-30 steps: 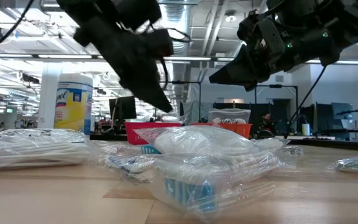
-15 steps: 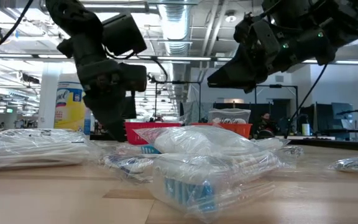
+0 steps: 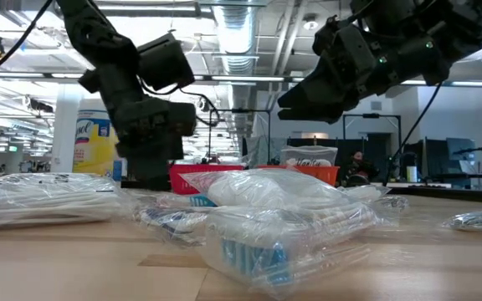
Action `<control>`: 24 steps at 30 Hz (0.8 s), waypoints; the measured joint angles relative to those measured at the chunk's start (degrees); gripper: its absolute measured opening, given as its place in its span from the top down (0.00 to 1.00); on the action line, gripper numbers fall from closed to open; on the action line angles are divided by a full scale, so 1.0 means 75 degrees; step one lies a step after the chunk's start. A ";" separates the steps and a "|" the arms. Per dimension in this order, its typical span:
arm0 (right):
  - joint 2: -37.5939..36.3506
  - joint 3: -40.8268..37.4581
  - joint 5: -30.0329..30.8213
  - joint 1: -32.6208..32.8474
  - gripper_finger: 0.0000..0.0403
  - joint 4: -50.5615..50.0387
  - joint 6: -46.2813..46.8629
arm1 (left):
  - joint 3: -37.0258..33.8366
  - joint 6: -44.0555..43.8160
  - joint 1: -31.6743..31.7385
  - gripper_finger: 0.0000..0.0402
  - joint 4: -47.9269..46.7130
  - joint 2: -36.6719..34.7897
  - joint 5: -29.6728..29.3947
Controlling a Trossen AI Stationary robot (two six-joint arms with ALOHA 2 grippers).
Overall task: Pick & Place Travel size toiletries
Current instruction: Put the black hair comb into the bottom red bin
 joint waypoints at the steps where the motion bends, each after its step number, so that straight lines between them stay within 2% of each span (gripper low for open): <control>1: 0.0000 0.0000 0.0001 -0.0012 0.45 -0.0007 0.0023 | 0.0001 0.0130 0.0000 1.00 0.0287 0.0100 -0.0059; 4: 0.0000 0.0000 0.0001 -0.0030 0.47 -0.0062 0.0036 | 0.0021 0.0320 0.0004 1.00 0.0936 0.0312 -0.0156; 8: 0.0000 0.0000 0.0004 -0.0027 0.50 -0.0171 0.0172 | 0.0030 0.0331 0.0032 1.00 0.0858 0.0200 -0.0290; 13: 0.0000 0.0000 0.0008 -0.0118 0.50 -0.0396 0.0532 | 0.0003 0.0440 -0.0074 1.00 0.0748 -0.0232 -0.0947; 18: 0.0000 0.0019 0.0071 -0.0309 0.48 -0.0613 0.0753 | 0.0005 0.0456 -0.0152 1.00 0.0783 -0.0229 -0.0937; 24: 0.0000 0.1089 0.0160 -0.0276 0.49 -0.2333 0.0258 | 0.0006 0.0625 -0.0154 1.00 0.0816 -0.0193 -0.0905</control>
